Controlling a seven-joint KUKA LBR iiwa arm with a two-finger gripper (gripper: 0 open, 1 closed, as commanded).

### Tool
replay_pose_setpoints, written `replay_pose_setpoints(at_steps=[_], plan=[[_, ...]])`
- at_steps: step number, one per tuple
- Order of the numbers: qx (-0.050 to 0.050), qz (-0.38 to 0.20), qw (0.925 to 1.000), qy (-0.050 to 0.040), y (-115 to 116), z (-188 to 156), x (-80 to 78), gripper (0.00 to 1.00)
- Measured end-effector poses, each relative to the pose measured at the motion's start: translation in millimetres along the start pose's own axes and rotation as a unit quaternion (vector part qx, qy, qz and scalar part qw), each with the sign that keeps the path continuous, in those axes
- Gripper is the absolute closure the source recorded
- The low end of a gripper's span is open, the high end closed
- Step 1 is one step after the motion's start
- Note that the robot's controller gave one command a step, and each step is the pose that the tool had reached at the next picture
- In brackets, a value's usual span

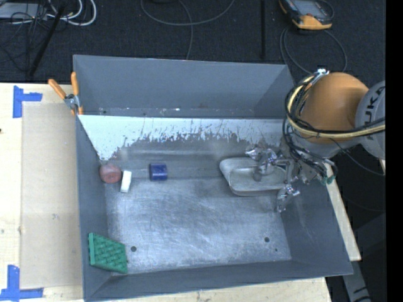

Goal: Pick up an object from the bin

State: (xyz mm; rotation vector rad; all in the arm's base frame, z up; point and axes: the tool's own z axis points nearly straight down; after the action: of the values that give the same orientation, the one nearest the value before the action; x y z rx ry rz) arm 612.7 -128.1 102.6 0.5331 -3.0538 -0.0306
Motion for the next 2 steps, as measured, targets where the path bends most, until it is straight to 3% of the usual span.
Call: replay_pose_setpoints(at_steps=[1, 2], plan=[[0.005, 0.002, 1.0000, -0.0031, 2.7, -2.0, -1.3, 0.00], [0.015, -0.043, 0.9989, -0.0075, 9.6, -1.8, -3.1, 0.00]])
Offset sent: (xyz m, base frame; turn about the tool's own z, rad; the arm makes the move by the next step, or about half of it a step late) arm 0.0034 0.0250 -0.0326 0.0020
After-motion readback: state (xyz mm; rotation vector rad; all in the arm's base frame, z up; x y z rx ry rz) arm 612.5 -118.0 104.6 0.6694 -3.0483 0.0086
